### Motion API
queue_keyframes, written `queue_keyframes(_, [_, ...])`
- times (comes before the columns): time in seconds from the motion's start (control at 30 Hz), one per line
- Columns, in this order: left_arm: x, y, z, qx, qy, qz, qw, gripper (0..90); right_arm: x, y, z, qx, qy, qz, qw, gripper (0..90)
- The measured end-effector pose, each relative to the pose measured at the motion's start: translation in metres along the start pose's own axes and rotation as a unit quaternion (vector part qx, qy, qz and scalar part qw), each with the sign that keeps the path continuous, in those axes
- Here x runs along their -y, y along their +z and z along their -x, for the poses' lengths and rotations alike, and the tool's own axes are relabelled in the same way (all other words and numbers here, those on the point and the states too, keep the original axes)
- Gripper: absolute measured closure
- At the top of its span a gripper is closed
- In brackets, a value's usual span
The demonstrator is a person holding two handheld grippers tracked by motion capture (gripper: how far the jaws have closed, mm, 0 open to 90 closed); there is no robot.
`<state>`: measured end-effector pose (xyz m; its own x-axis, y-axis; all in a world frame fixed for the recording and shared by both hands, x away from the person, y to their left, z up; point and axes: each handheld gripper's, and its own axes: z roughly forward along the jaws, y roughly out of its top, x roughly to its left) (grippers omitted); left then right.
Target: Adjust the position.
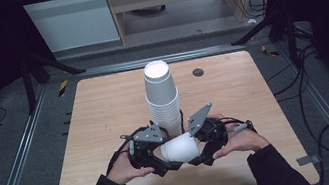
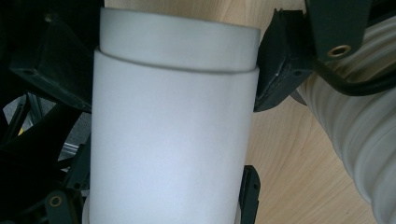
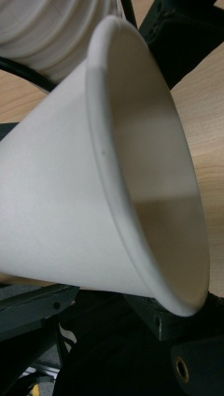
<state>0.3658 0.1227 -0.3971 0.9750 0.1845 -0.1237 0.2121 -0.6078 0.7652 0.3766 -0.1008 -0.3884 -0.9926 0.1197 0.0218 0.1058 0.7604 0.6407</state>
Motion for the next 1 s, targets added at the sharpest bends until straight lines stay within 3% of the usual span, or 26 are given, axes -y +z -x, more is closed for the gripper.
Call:
queue_keyframes(0.57, [0.0, 0.0, 0.001, 0.005, 0.007, -0.001, 1.0, 21.9, 0.001, 0.002, 0.0, -0.009, 0.0, 0.004, 0.9999, 7.6])
queue_keyframes(0.83, [0.001, -0.003, 0.0, -0.001, 0.007, 0.0, 1.0, 21.9, 0.005, -0.002, -0.001, -0.004, 0.007, 0.026, 0.9996, 4.7])
queue_keyframes(1.0, [0.005, -0.009, -0.002, -0.011, -0.003, 0.008, 0.9999, 21.8, 0.011, -0.016, 0.0, 0.0, 0.022, 0.065, 0.9977, 4.1])
